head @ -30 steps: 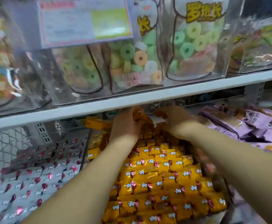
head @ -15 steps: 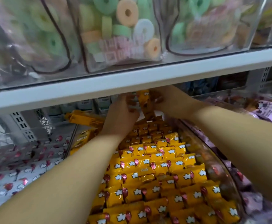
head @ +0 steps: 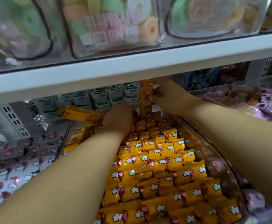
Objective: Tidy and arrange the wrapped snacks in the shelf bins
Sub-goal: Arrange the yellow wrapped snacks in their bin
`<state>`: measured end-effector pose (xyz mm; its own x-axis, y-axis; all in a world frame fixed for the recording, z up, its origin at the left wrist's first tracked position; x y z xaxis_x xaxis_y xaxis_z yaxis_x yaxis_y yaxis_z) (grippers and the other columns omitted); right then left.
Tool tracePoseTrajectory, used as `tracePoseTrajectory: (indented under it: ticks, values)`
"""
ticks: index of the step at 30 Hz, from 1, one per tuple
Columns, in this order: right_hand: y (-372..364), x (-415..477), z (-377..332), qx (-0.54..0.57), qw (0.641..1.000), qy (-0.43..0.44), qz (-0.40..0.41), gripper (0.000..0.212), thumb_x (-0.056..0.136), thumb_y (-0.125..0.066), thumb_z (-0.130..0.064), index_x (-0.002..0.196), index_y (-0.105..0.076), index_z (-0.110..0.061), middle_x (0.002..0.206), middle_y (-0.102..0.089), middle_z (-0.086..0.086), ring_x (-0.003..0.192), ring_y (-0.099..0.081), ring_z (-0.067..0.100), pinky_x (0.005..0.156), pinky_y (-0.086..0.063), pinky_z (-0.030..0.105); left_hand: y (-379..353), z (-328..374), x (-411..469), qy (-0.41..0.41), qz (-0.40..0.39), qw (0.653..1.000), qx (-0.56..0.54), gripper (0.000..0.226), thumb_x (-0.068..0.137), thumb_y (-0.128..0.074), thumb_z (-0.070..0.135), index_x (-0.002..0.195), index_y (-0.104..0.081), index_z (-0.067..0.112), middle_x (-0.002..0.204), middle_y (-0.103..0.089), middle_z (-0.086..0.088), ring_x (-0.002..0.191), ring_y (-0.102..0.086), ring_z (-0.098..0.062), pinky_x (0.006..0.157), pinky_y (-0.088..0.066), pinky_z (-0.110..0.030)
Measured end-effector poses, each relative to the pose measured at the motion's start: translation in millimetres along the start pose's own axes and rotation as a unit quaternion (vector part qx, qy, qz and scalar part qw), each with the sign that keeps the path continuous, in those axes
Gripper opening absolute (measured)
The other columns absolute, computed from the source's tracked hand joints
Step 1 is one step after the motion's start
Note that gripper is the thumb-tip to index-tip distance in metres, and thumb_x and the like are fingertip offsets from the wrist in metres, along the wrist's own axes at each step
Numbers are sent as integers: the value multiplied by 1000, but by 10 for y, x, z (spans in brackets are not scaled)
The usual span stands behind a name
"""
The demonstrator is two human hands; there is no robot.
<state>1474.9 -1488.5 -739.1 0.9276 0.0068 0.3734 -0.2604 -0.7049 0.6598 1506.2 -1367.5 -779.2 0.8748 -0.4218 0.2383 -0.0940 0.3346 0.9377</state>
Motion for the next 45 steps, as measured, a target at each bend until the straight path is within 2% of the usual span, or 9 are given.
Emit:
tracePoseTrajectory:
  ticks: [3,9,19,24,29,32,36,41,45]
  values:
    - [27,-2,17,-8,1000,-10,7,49,91,-56,-11,137,-41,-21,125,-59,1,103,-61,14,90,-51,33,36,2,-30,-1,16,1000,10,20,93,-53,14,103,-71,16,111,-67,-8,102,-62,-25,90,-50,-38]
    - [95,26,58,0,999,-21,27,40,88,-60,-12,126,-51,-19,120,-62,-1,111,-58,16,98,-46,40,70,-35,-90,-9,37,999,8,25,94,-49,7,107,-69,14,112,-66,-10,102,-62,-23,89,-50,-34]
    - [-12,30,32,-114,993,-21,-9,51,88,-57,-3,135,-43,-17,127,-55,8,116,-53,22,74,-41,17,71,-17,-115,-23,36,998,45,19,93,-46,2,103,-61,9,105,-63,-11,95,-60,-24,77,-47,-31]
    - [-111,-40,-98,-259,965,1,-29,28,90,-54,-10,117,-55,-11,123,-52,9,114,-51,24,92,-42,34,100,49,-157,-43,48,996,66,24,91,-44,-2,107,-57,10,106,-60,-12,96,-59,-26,78,-49,-35]
    - [-265,-86,-55,-420,904,-8,-84,42,92,-51,-12,133,-47,-16,134,-41,13,124,-40,29,102,-34,44,124,89,-172,-41,75,994,65,21,92,-44,2,106,-56,12,103,-62,-9,95,-60,-25,78,-49,-36]
    - [-256,-140,-63,-374,920,-19,-117,43,92,-52,-11,134,-46,-13,135,-41,13,127,-38,28,104,-35,44,140,34,-182,-25,85,996,24,23,94,-43,4,107,-58,15,107,-63,-9,96,-60,-25,79,-49,-35]
    - [-32,-288,-102,-259,960,-57,-89,32,94,-49,-15,125,-55,-16,124,-53,5,117,-50,23,93,-43,31,155,127,-187,-65,87,992,-57,39,93,-46,1,125,-57,20,128,-57,-6,117,-54,-23,96,-45,-36]
    - [152,-520,-6,-295,947,-97,-83,22,94,-50,-18,113,-60,-24,110,-61,5,91,-59,22,72,-51,32,78,273,-241,-105,69,991,-36,38,98,-45,17,134,-50,23,145,-31,0,124,-46,-20,100,-37,-27]
    - [194,-588,-24,-280,950,-102,-93,34,92,-56,-21,125,-56,-28,119,-59,2,99,-59,22,72,-48,29,-89,378,-234,-129,14,991,-20,43,100,-41,24,143,-40,22,148,-29,4,132,-36,-19,108,-32,-28]
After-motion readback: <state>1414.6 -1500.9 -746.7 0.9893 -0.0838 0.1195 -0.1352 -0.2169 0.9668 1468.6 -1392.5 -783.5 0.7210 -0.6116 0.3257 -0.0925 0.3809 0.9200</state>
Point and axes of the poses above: each hand's wrist, its own x-axis towards the middle knuckle, its own y-axis out of the back of the hand, z = x × y, the point moved 8 cm from there along x, towards the middle knuckle
